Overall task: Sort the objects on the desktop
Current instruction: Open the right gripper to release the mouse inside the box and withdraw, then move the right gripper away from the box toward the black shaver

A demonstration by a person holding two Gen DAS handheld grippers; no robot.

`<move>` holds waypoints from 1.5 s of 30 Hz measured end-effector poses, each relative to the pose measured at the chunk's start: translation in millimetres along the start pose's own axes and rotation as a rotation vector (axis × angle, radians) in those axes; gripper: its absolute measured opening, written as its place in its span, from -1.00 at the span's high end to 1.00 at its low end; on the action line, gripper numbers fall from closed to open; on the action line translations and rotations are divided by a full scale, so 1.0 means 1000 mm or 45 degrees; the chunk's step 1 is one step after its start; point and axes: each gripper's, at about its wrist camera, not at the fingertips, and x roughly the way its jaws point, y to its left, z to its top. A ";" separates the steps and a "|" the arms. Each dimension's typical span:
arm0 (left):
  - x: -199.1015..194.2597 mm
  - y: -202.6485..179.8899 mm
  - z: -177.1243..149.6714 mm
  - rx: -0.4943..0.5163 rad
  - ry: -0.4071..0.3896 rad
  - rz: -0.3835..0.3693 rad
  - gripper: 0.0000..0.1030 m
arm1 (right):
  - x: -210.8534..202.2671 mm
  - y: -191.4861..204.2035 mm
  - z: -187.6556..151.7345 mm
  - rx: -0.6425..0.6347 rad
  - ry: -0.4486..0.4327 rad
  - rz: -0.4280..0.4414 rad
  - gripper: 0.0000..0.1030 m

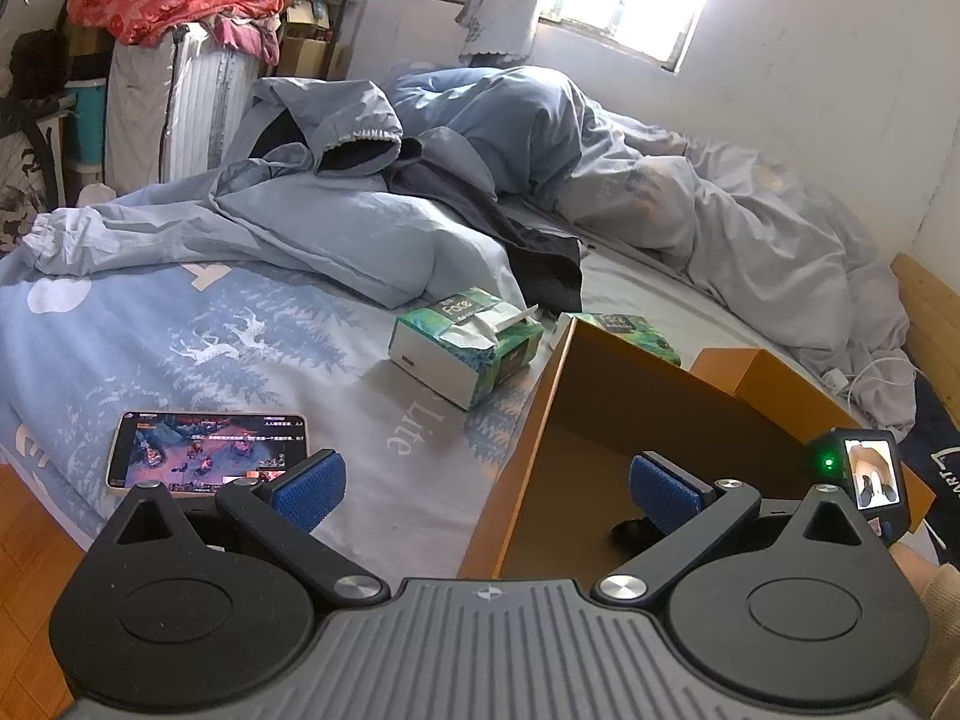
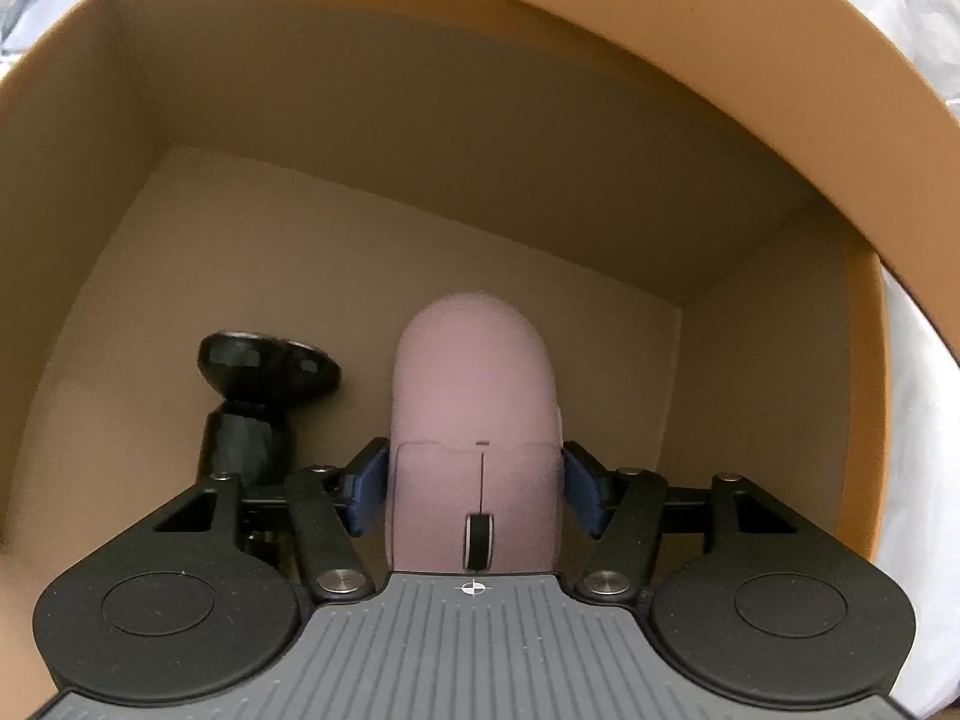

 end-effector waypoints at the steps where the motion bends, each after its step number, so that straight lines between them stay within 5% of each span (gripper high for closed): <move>1: 0.000 0.000 0.000 0.000 0.000 -0.001 -1.00 | 0.000 0.000 -0.001 -0.002 -0.001 0.000 -0.26; 21: -0.004 -0.007 -0.001 0.038 -0.017 -0.013 -1.00 | -0.054 -0.018 -0.038 0.019 -0.258 0.068 -0.71; 34: -0.013 -0.013 -0.002 0.075 -0.043 -0.014 -1.00 | -0.190 -0.029 -0.090 0.061 -0.595 0.124 -0.88; 45: -0.018 -0.021 -0.003 0.122 -0.062 -0.019 -1.00 | -0.251 -0.055 -0.161 0.135 -0.903 0.094 -1.00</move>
